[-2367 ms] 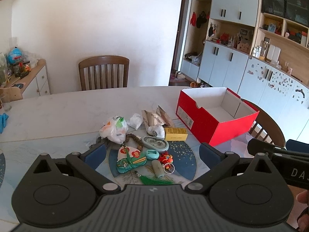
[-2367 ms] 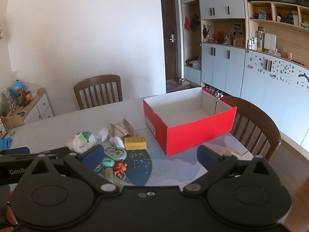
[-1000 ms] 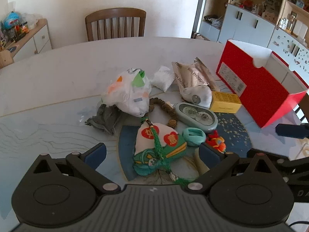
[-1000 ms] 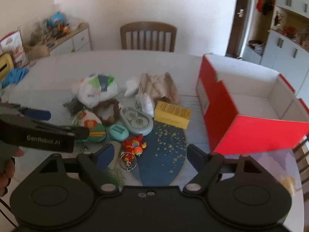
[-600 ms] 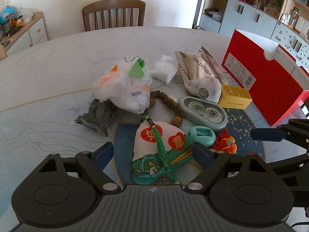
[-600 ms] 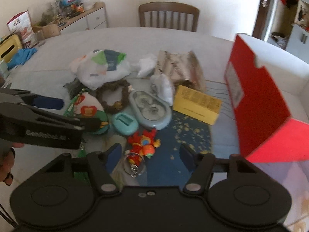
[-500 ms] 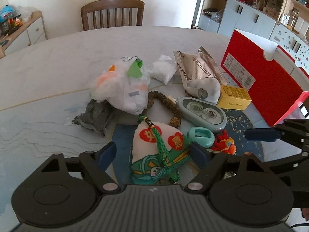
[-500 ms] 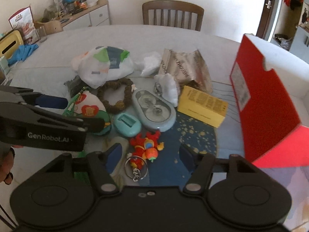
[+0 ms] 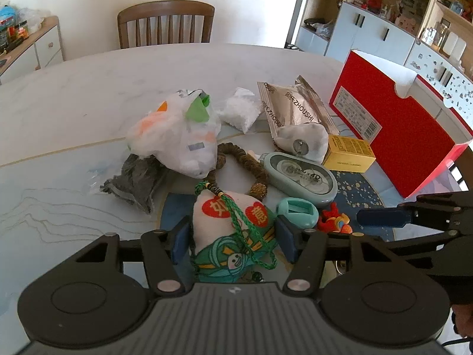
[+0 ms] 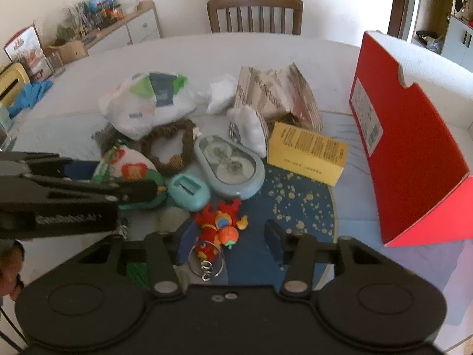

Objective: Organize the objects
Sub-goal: 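Close the left tool on the white tasseled pouch while the right tool grips the parrot keychain, then carry the pouch in the left tool and keychain in the right tool into the red box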

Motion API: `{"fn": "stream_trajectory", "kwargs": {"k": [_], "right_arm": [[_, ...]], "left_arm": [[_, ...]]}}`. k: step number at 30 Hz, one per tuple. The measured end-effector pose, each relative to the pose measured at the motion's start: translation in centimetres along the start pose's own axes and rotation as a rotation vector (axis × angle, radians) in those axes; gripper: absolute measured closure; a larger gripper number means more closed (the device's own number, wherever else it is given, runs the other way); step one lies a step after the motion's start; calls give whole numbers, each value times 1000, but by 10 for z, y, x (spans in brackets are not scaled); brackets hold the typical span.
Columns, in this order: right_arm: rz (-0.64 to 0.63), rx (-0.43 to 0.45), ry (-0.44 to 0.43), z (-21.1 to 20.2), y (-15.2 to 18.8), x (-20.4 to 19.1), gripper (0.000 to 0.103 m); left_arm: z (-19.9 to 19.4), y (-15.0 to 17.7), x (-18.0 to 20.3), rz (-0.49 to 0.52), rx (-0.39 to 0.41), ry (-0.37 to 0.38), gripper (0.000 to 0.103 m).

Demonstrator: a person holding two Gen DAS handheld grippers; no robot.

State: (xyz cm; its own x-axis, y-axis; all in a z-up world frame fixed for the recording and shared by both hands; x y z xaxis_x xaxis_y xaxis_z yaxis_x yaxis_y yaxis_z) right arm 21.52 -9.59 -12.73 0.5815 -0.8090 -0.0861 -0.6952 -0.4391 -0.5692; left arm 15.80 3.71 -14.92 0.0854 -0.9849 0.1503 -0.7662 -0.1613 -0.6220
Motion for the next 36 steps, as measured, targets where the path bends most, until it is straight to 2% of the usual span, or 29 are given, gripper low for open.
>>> {"fn": "stream_trajectory", "kwargs": {"k": [9, 11, 16, 25, 27, 36], "right_arm": [[-23, 11, -17, 3, 0, -9, 66], [-12, 15, -21, 2, -1, -8, 75], [14, 13, -8, -3, 2, -6, 76], [100, 56, -5, -45, 9, 0, 77], [115, 63, -2, -56, 10, 0, 83], [158, 143, 8, -110, 15, -2, 83]], "left_arm": [[-1, 0, 2, 2, -1, -11, 47], [-2, 0, 3, 7, -8, -16, 48], [-11, -1, 5, -2, -10, -21, 57], [-45, -1, 15, 8, 42, 53, 58], [-54, -2, 18, -1, 45, 71, 58], [-98, -10, 34, 28, 79, 146, 58]]}}
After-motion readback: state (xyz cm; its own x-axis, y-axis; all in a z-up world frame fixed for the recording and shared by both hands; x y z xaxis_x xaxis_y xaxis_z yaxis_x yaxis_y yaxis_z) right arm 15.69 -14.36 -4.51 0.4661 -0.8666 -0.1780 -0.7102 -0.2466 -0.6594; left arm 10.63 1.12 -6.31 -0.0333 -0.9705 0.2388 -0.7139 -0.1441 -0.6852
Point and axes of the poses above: each gripper's, at about its wrist camera, not at the fingertips, and z roughly the way its jaws point, x to its right, y to its underside, the point moved 1 cm from there along z, roughly the way its jaws point, and after that the axes turned 1 degree about y, right-handed, at the moved point
